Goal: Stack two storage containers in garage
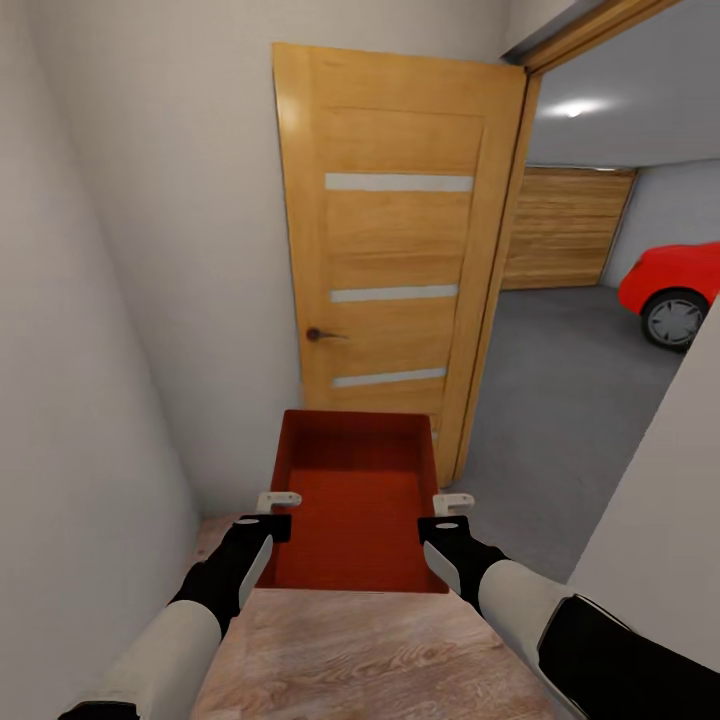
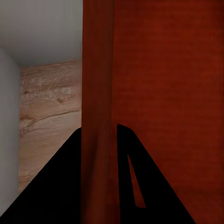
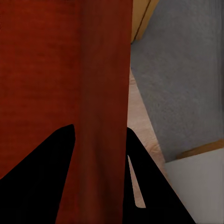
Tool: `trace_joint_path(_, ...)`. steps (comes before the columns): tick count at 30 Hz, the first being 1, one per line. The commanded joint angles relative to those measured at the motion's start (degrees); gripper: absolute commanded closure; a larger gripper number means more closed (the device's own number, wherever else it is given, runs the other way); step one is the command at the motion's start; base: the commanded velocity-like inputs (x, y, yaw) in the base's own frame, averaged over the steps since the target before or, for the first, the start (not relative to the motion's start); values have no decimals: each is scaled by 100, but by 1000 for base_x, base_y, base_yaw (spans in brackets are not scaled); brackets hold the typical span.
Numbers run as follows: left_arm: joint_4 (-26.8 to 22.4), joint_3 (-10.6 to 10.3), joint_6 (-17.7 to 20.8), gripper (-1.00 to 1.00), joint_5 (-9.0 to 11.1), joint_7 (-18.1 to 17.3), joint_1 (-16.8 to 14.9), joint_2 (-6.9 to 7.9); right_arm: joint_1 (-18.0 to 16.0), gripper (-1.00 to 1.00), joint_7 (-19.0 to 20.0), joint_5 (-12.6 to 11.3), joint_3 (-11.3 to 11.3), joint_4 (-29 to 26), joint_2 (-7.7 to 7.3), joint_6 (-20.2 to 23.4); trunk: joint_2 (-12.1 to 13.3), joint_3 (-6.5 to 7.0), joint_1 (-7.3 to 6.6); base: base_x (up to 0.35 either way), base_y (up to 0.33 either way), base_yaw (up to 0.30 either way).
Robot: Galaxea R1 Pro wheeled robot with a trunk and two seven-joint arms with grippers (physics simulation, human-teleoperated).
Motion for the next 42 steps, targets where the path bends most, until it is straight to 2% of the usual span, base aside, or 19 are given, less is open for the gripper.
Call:
trace_joint_path(1,2,10,98,100,17,3,-1,-87,-8,100,-14,133,308,-154,4,-206,-13,-13,6,256,161,-242)
trace_joint_path(19,1,8,104,100,15,10,-1,-87,-8,100,-14,133,308,-154,4,-206,-13,-13,6,36,22,-234)
trace_joint_path(33,17,8,105,100,14,-26,-1,-87,-8,100,-14,131,308,-154,6,-203,-13,-13,6,160,251,-19)
trace_joint_path(42,0,8,98,100,4,-20,-1,-87,-8,100,-14,127,308,-154,12,-206,-13,-13,6,90,116,-224)
